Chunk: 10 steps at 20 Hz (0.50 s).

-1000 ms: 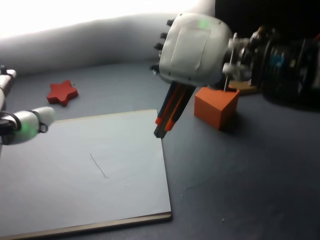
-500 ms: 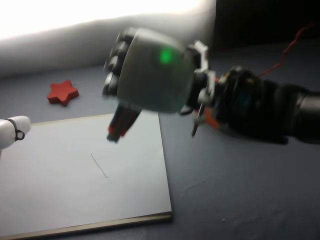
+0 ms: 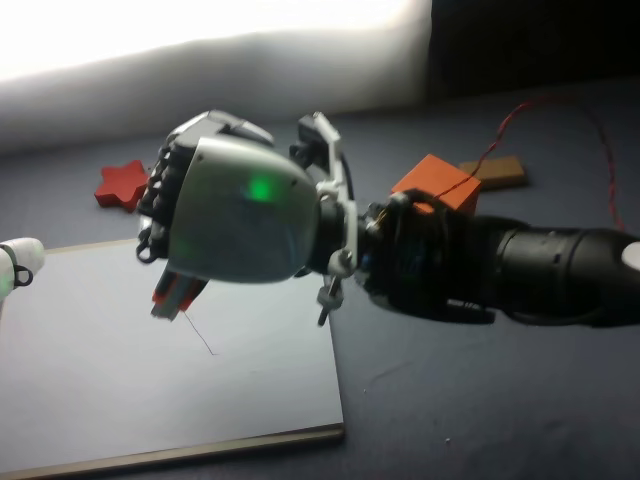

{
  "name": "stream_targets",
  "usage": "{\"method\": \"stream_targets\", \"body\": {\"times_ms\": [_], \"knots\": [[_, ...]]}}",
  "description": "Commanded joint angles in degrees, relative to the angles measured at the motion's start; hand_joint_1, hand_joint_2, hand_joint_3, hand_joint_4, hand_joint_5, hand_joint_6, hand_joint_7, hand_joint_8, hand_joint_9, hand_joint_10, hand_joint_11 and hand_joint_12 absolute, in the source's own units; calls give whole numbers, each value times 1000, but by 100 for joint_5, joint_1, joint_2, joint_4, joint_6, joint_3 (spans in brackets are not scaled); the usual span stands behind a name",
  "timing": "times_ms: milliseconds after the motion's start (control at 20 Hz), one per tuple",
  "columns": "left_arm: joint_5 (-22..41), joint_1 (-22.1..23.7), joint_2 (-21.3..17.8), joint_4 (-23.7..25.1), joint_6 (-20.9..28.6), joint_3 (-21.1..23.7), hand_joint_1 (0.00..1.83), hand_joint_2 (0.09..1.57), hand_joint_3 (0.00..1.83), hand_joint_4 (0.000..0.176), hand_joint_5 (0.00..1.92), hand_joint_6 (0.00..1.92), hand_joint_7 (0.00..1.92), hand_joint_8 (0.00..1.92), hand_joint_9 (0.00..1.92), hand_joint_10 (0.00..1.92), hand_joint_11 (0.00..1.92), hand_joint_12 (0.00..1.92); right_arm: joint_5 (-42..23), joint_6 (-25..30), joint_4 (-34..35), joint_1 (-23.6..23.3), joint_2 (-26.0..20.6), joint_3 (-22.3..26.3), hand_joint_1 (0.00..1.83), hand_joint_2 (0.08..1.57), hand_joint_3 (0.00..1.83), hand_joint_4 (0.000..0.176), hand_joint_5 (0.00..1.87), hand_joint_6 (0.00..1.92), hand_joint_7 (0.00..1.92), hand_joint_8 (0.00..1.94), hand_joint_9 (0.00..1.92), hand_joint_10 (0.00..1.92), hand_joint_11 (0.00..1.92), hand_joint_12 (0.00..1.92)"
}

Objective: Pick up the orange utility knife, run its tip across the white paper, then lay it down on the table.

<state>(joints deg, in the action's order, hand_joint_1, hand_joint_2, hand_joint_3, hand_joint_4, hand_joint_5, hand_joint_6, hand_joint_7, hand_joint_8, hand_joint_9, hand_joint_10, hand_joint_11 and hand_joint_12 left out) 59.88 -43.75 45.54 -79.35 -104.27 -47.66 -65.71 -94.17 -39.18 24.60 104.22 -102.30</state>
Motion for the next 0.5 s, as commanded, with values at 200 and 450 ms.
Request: {"method": "stream_targets", "body": {"times_ms": [200,450], "knots": [[547,35,-68,278,-16,0,0,1241,4,0,0,0,0,0,0,0,0,0,-699,-374,380,138,327,-254,1522,966,761,176,1488,1921,1772,1941,1876,1921,1897,1921],[547,65,-65,278,-38,19,0,1239,2,0,0,0,0,0,0,0,0,0,-628,-723,602,339,573,-417,1530,963,768,176,1467,1921,1745,1941,1857,1921,1880,1921]]}}
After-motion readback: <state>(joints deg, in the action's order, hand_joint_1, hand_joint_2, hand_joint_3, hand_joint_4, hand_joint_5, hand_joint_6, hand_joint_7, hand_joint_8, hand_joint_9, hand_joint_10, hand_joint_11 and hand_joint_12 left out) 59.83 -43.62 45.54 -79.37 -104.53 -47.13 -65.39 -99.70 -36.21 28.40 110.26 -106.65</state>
